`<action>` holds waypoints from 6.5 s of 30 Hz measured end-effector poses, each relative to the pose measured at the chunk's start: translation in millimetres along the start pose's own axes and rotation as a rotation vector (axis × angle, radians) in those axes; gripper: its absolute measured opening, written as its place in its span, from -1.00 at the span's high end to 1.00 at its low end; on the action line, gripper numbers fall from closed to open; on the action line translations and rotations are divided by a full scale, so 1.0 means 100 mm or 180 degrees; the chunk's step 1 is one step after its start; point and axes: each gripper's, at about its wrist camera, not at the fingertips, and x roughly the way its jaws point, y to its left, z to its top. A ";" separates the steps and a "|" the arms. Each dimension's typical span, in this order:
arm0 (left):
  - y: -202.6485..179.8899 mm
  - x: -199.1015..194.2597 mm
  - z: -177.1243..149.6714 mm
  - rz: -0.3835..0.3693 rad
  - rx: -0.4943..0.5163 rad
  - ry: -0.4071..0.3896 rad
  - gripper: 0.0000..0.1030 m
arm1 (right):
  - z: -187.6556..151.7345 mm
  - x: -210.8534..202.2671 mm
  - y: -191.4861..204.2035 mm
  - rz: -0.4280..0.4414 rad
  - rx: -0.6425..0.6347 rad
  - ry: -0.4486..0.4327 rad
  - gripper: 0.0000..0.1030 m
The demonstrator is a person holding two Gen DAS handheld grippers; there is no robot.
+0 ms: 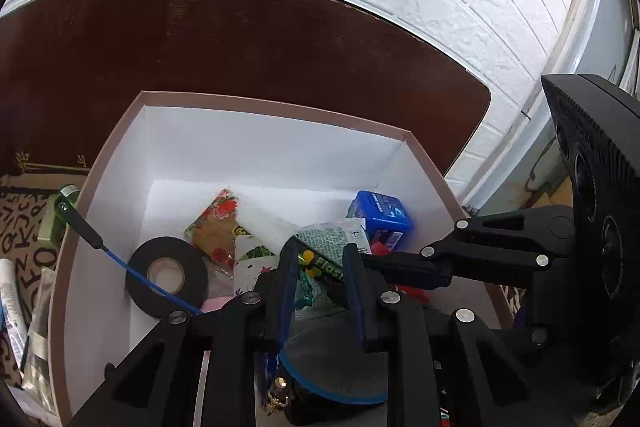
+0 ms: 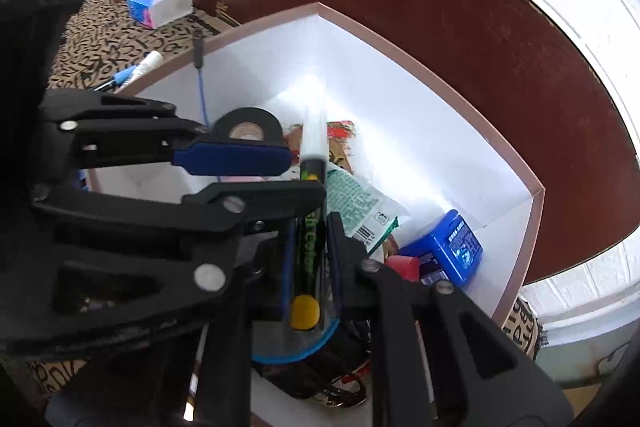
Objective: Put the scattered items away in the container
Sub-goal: 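Carry the Flash Color marker over the tan box and lower it, then open the right gripper to drop the marker into the box, then withdraw the right tool from the box back over the table items, then move the right gripper onto the white-and-orange medicine carton, then close the right gripper on the medicine carton and lift it, then carry the medicine carton over the tan box and lower it inside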
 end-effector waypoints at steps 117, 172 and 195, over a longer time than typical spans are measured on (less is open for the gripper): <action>-1.99 -0.79 -2.55 0.0784 0.1132 0.0461 -0.45 | -3.38 -1.27 1.16 -0.0362 0.2044 0.0418 -0.33; -1.68 -0.59 -2.19 -0.0946 0.0053 0.1226 -0.40 | -3.23 -1.77 1.32 -0.0193 0.1698 -0.0391 -0.31; -1.18 -1.11 -1.29 -0.0650 -0.0237 0.0289 -0.14 | -2.26 -1.94 1.16 -0.0208 0.1115 -0.0789 -0.31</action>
